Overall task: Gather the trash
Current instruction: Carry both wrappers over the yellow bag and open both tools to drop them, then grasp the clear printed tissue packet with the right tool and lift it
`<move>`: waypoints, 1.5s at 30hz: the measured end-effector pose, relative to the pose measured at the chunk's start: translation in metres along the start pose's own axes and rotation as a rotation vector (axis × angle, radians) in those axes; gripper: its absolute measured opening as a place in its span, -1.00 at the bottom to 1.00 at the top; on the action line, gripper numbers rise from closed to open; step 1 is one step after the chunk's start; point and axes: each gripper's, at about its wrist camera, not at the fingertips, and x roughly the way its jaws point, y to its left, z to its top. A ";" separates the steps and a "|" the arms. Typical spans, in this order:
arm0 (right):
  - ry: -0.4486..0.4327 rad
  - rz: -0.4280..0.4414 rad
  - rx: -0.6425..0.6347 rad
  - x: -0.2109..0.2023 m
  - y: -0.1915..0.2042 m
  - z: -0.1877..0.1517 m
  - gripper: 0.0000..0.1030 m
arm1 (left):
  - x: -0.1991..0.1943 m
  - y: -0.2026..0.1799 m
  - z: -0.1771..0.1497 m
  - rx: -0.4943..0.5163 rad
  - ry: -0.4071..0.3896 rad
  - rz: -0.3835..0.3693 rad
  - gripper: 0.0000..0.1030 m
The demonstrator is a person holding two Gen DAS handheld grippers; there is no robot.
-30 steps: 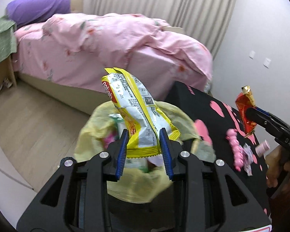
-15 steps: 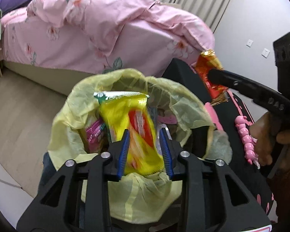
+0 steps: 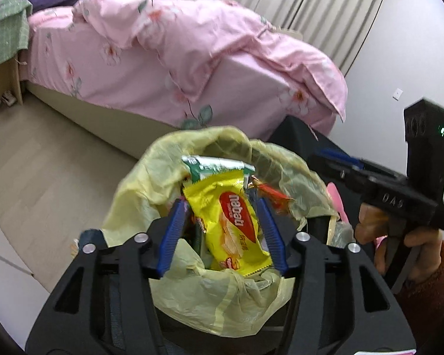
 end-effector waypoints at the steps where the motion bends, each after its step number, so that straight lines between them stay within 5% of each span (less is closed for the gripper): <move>1: -0.007 -0.005 0.007 -0.006 -0.002 -0.002 0.02 | -0.003 -0.001 0.000 0.003 -0.010 0.002 0.01; 13: -0.027 -0.128 0.047 -0.132 -0.057 -0.080 0.15 | 0.001 -0.063 -0.016 0.112 0.032 -0.102 0.06; 20: 0.037 -0.376 0.088 -0.188 -0.088 -0.156 0.16 | 0.004 -0.128 -0.031 0.229 0.063 -0.193 0.06; 27: 0.009 -0.343 0.209 -0.205 -0.104 -0.206 0.16 | 0.001 -0.197 -0.051 0.379 0.091 -0.267 0.07; 31: -0.044 -0.399 0.219 -0.212 -0.109 -0.211 0.15 | 0.001 -0.220 -0.062 0.423 0.120 -0.289 0.07; 34: -0.078 -0.327 0.316 -0.210 -0.137 -0.207 0.16 | 0.000 -0.231 -0.068 0.455 0.127 -0.296 0.07; 45: 0.014 -0.287 0.389 -0.161 -0.175 -0.196 0.03 | -0.012 -0.175 -0.059 0.263 0.094 -0.221 0.07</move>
